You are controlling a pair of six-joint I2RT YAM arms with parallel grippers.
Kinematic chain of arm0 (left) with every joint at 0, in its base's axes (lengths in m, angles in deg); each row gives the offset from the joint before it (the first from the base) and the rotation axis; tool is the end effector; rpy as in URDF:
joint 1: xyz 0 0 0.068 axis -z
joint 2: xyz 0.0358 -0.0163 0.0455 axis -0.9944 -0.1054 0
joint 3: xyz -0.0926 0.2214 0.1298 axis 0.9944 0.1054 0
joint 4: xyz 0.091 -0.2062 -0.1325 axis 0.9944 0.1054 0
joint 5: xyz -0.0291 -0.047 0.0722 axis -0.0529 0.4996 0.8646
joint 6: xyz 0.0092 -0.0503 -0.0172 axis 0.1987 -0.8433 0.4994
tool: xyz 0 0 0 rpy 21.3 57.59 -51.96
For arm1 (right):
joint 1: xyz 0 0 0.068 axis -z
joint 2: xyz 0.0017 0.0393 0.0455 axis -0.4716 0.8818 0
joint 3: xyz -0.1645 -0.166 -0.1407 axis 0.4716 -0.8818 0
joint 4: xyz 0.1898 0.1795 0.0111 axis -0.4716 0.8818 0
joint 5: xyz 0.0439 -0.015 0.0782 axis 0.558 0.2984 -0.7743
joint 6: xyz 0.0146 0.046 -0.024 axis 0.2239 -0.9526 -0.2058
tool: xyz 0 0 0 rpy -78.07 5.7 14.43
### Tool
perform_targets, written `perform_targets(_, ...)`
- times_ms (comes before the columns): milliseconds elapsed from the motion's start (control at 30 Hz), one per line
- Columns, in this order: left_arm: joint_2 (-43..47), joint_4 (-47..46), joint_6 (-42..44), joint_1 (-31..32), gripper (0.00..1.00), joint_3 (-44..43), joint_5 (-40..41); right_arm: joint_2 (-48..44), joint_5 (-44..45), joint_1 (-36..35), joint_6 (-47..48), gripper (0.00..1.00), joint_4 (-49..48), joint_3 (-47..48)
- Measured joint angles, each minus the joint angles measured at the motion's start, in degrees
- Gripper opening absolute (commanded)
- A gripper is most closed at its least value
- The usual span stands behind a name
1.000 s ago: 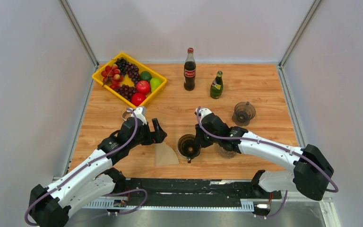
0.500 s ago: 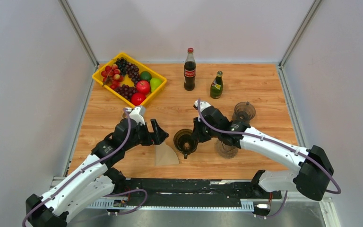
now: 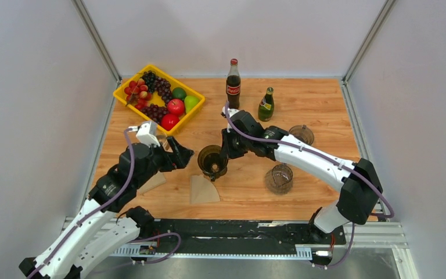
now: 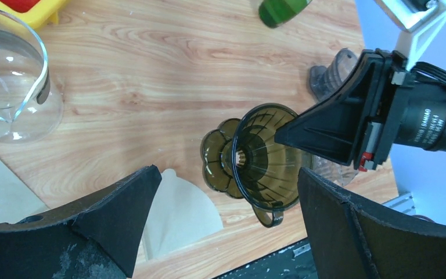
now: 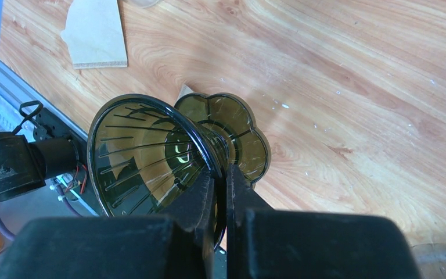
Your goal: Place the coffee filter in the dripper
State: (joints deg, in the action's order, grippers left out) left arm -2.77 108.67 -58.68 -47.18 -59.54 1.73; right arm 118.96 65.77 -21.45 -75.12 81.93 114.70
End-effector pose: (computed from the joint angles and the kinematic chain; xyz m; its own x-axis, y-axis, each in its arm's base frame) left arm 0.1044 -0.0719 0.3207 -0.5484 -0.4188 -0.7238 0.1646 0.7946 -0.5844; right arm 0.2128 0.2548 0.2895 -0.7985 -0.2016 -0.5673 -0.4740 0.7914 0.3861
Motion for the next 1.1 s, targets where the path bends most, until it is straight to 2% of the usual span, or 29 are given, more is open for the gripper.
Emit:
perform_targets(167, -8.6, 1.3, 0.9, 0.0, 0.92, -3.2, -0.7, 1.7, -0.9, -0.1, 0.3, 0.00, 3.2, 3.2)
perform_targets(300, -15.7, 1.0, 2.3, 0.0, 0.79, -4.2, -4.6, 2.1, -1.4, -0.3, 0.4, 0.00, 4.6, 5.2)
perform_targets(533, -21.4, -1.1, 2.5, 0.0, 0.41, -4.2, -9.9, 2.2, -1.9, -0.7, 0.7, 0.00, 5.9, 6.3)
perform_targets(667, -22.4, -3.3, 1.8, 0.0, 0.09, -4.2, -11.7, 2.8, -1.9, -0.8, 0.9, 0.00, 6.2, 7.1)
perform_targets(700, -22.6, -3.2, 1.8, -0.1, 0.02, -4.1, -11.5, 2.8, -1.8, -0.7, 1.1, 0.08, 6.5, 7.3)
perform_targets(733, -22.9, -3.3, 1.5, -0.2, 0.01, -4.0, -11.3, 2.9, -1.8, -0.7, 1.2, 0.25, 6.8, 7.5)
perform_targets(867, -23.5, -3.1, 0.9, 0.0, 0.00, -4.0, -10.0, 3.0, -1.0, -0.8, 1.6, 0.61, 7.3, 7.9)
perform_targets(967, -23.5, -0.9, 0.8, 0.0, 0.00, -4.5, -7.6, 2.4, 0.3, -0.8, 2.1, 0.97, 6.9, 8.4)
perform_targets(1000, -23.5, 0.0, 0.7, 0.0, 0.00, -5.0, -6.2, 2.0, 0.9, -0.8, 2.0, 0.99, 6.9, 8.4)
perform_targets(1100, -23.5, 2.7, 0.3, 0.0, 0.00, -7.6, -2.2, -0.5, 4.8, -0.7, 2.3, 1.00, 6.9, 8.2)
